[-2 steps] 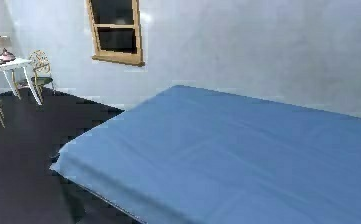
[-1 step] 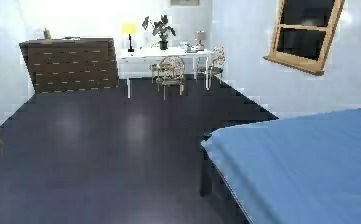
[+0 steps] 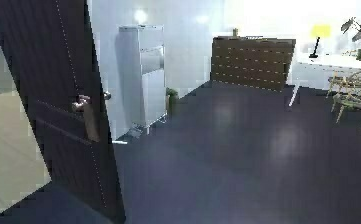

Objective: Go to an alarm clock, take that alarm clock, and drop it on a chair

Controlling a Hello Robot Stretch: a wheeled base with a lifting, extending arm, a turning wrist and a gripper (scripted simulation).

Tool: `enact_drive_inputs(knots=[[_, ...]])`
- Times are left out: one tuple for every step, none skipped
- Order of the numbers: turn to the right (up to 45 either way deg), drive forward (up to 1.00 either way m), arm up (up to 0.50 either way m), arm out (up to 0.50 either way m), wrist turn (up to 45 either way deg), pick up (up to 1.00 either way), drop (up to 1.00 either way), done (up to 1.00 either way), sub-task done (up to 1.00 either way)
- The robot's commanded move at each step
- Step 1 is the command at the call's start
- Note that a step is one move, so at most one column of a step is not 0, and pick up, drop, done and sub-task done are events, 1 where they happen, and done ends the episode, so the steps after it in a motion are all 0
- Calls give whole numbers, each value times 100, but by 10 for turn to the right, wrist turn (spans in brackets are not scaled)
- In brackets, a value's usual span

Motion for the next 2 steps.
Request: enact_drive_inputs(knots=[[-450,0,0,0,0,0,0,0,0],[-60,0,0,0,0,0,0,0,0]])
